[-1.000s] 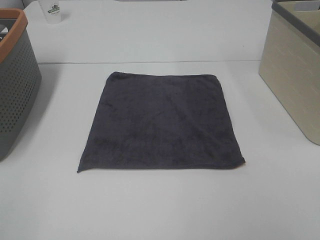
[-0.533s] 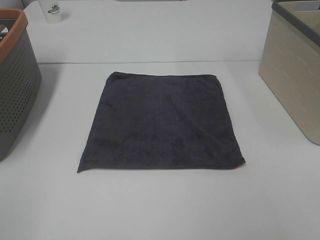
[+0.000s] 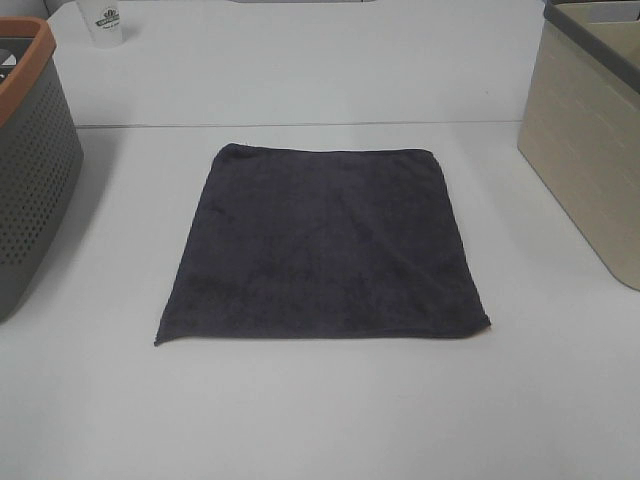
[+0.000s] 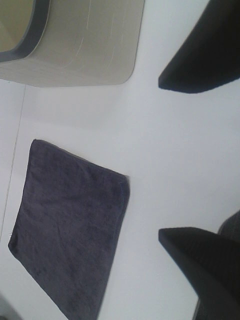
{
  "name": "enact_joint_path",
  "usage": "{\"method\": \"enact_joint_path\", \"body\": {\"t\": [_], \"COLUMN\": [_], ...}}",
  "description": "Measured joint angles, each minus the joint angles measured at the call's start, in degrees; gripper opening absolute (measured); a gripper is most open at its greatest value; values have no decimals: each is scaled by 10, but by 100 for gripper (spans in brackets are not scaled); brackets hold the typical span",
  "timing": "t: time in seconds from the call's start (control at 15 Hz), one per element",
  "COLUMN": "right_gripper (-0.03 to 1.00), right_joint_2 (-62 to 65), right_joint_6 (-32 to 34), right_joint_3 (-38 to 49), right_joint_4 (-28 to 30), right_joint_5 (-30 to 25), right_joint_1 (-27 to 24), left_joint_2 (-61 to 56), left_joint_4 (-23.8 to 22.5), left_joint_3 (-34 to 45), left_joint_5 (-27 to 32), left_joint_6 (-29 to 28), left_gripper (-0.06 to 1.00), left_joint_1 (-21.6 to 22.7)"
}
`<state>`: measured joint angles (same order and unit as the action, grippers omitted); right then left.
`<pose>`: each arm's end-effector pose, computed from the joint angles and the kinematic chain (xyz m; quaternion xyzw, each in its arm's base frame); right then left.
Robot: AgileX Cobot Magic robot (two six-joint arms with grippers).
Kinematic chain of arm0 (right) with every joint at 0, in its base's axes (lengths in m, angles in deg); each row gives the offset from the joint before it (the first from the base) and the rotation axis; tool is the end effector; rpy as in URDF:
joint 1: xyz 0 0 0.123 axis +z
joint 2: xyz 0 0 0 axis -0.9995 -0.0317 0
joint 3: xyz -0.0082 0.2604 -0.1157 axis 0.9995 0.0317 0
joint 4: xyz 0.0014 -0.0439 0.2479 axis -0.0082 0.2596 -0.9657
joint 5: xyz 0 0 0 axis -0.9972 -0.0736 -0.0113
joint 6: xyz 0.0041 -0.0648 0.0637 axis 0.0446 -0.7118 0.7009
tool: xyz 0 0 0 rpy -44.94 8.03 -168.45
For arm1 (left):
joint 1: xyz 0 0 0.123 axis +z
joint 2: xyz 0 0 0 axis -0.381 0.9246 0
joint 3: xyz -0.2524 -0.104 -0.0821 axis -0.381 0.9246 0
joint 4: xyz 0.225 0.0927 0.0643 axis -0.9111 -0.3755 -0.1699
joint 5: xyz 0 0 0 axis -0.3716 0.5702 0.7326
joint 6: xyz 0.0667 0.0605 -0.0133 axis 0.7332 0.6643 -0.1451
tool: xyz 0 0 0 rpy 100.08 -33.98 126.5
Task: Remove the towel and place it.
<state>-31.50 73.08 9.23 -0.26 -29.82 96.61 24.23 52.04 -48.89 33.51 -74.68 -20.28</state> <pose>-0.0064 0.0030 0.2797 -0.1114 0.8407 0.0327 0.5288 -0.0063 -0.0058 0.2805 0.0001 0.8467 -0.0162 0.5318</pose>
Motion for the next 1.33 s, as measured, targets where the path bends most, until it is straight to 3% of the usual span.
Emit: {"method": "enact_joint_path", "body": {"t": [1.33], "right_gripper": [74], "right_joint_2": [0], "right_joint_6": [0], "right_joint_3": [0], "right_joint_4": [0], "right_joint_5": [0], "right_joint_1": [0], "left_joint_2": [0], "left_joint_4": [0], "left_joint_3": [0], "left_joint_5": [0], "left_joint_6": [0], "left_gripper": [79], "left_joint_1": [0]}}
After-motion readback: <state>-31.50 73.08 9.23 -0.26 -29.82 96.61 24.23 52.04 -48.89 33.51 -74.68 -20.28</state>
